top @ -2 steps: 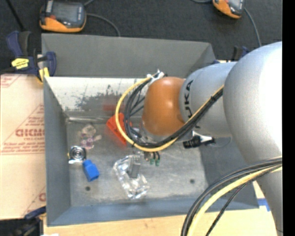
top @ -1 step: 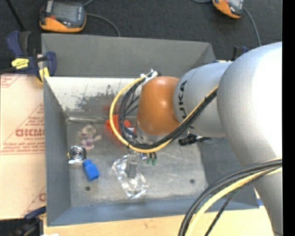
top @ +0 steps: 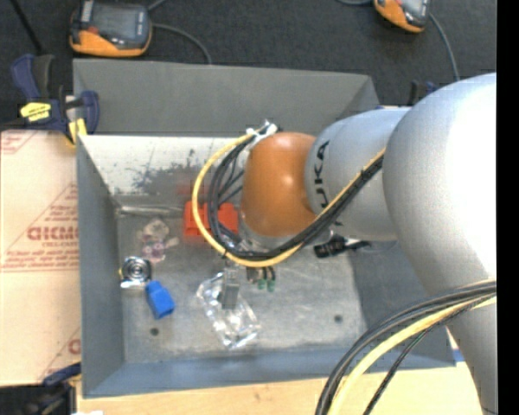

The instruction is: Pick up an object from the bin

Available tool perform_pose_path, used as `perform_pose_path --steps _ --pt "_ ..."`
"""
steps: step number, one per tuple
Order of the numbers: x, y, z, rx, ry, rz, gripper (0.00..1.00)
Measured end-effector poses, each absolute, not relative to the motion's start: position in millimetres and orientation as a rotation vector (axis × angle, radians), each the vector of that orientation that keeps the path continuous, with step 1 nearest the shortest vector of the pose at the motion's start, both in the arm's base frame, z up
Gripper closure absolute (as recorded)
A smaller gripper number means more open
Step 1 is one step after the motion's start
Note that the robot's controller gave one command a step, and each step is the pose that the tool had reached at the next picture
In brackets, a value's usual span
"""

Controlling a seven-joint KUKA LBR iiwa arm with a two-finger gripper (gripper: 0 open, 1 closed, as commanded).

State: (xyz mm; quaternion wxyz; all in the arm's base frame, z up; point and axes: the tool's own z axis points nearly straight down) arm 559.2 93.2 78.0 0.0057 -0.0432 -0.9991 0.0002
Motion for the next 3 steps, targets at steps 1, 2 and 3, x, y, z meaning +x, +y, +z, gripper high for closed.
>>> perform_pose_path --steps 1,2,3 --pt "539.8 128.6 236.3 -0.107 -3.151 -0.006 1.0" --pt "567.9 162.3 166.4 -0.175 -3.135 -0.001 1.0" --pt "604.5 165.0 143.2 -0.455 -3.112 -0.002 1.0"
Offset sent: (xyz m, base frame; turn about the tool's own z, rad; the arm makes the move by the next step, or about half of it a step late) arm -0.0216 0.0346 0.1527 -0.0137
